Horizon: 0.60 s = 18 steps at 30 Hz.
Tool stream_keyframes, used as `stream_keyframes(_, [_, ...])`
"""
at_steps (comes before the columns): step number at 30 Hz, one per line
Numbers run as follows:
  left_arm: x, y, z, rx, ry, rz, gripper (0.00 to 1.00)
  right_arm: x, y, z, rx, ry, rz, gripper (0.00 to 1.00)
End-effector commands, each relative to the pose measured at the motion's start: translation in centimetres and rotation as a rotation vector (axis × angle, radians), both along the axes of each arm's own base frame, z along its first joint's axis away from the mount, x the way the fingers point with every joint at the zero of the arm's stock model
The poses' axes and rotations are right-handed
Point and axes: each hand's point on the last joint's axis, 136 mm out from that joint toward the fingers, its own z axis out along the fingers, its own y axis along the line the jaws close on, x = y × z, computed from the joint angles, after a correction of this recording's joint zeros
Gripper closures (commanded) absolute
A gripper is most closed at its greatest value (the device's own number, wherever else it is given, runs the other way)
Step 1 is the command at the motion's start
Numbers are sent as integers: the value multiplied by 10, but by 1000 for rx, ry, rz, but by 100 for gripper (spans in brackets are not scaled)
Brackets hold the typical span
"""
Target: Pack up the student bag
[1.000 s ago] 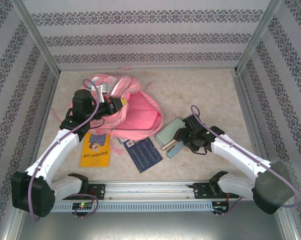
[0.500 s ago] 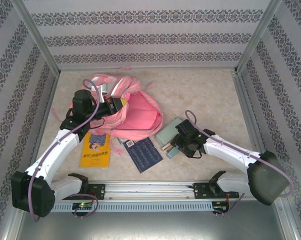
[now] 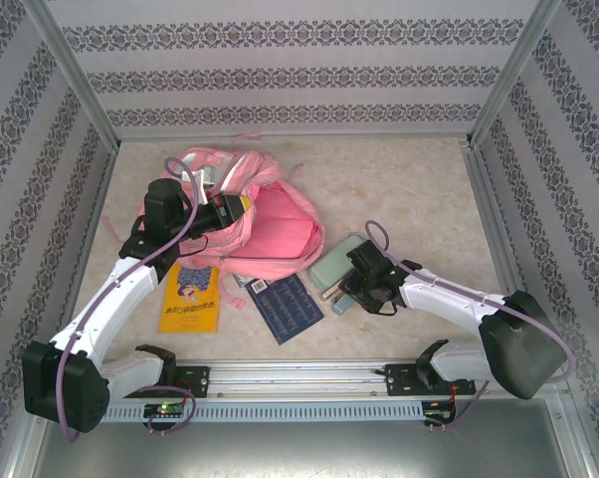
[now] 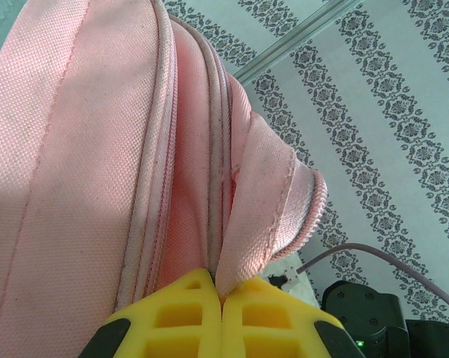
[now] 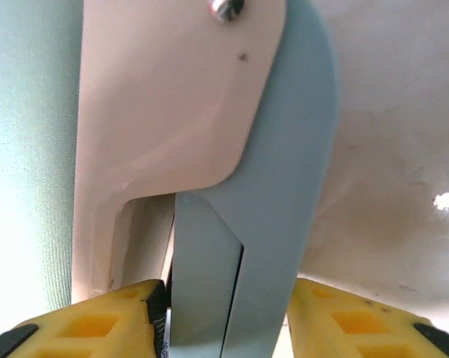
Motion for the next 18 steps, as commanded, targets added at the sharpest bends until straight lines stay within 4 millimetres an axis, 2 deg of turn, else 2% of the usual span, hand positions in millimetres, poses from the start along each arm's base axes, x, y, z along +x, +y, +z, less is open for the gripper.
stream_keyframes(1, [2,2,29,-38,-108,2,100,-6,-15,-7,-57,12,-7,59])
stream_keyframes(7, [4,0,35,-35,-117,-13,100,-11,-28,8,-60,-34,-17,74])
stream_keyframes(11, [3,-2,36,-34,-116,-23,100,-13,-34,17,-53,-62,-19,77])
stream_keyframes(12, [3,-2,36,-33,-115,-24,100,-12,-34,20,-51,-75,-10,81])
stream_keyframes(18, [1,-6,42,-19,-121,-40,100,-3,-32,60,-40,-187,57,85])
